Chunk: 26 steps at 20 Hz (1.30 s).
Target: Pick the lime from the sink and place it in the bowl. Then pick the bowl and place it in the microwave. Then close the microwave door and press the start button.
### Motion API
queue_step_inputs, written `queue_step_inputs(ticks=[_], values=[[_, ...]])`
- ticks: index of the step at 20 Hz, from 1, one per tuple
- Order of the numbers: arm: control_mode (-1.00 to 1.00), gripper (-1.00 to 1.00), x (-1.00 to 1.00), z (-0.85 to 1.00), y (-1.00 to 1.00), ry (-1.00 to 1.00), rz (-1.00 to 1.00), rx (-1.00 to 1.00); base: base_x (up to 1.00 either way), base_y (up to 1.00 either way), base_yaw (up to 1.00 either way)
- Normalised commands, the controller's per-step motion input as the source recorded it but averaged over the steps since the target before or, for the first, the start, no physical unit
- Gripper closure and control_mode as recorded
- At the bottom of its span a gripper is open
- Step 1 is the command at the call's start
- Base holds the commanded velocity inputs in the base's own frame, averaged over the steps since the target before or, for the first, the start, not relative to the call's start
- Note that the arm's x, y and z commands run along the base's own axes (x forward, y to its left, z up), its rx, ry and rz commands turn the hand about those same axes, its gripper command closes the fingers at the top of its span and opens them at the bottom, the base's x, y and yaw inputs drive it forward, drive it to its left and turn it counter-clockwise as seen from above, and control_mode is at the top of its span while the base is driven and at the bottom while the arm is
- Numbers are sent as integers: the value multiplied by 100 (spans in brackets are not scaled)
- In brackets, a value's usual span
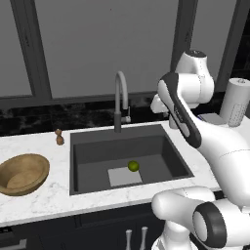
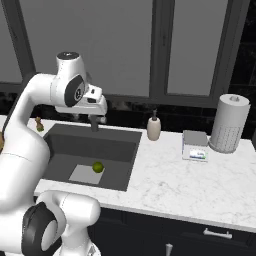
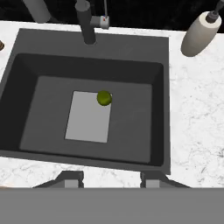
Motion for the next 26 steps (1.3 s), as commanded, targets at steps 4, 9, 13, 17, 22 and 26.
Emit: queue_step_inputs(ticks=[4,9,13,17,22,26], values=[[-100,-100,-22,0,0,0,-1,0,0,0,0],[-100,-100,-8,-51,33,11,0,-2,0,0,0],[-100,-100,32,-90,56,14,0,-8,0,0,0],[-100,-100,36,-70,11,3,0,-5,0,0,0],[-100,-100,4,-71,-8,0,0,0,0,0,0],[-100,-100,13,-77,-23,5,0,2,0,0,0]])
